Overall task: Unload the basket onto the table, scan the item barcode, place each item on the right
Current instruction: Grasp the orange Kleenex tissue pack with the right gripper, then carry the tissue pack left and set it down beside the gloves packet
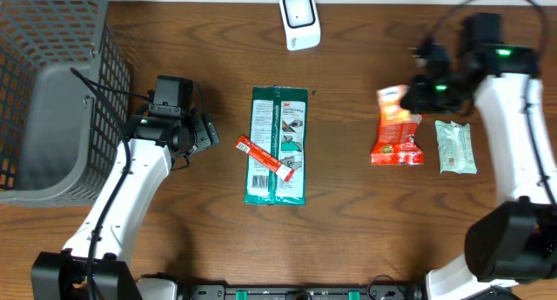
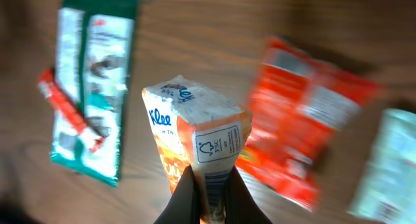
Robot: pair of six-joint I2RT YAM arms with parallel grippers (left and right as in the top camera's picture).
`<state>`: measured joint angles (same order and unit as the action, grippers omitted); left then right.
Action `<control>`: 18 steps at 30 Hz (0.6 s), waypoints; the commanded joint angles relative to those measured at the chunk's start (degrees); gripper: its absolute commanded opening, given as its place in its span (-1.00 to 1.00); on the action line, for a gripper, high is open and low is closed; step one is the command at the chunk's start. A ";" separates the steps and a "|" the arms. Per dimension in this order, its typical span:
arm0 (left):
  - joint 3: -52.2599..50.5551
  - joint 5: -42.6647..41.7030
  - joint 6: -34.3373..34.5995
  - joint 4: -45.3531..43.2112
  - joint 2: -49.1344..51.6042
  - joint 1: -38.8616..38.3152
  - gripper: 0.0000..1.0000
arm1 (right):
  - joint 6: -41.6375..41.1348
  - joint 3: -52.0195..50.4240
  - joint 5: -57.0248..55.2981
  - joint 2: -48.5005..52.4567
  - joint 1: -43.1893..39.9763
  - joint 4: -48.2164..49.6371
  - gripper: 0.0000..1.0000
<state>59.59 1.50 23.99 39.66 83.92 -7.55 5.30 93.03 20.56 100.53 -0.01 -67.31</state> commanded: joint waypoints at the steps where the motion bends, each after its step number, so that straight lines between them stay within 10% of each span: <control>1: 0.63 0.46 0.28 0.15 0.31 0.20 0.77 | -8.92 -1.95 -2.60 0.79 6.99 3.19 -0.97; 18: 0.63 0.46 0.28 0.15 0.31 0.20 0.77 | -32.70 -18.16 -54.47 3.96 37.90 19.28 -0.98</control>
<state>59.59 1.50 23.99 39.68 83.92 -7.55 -23.94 75.64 -20.32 102.26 34.63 -48.10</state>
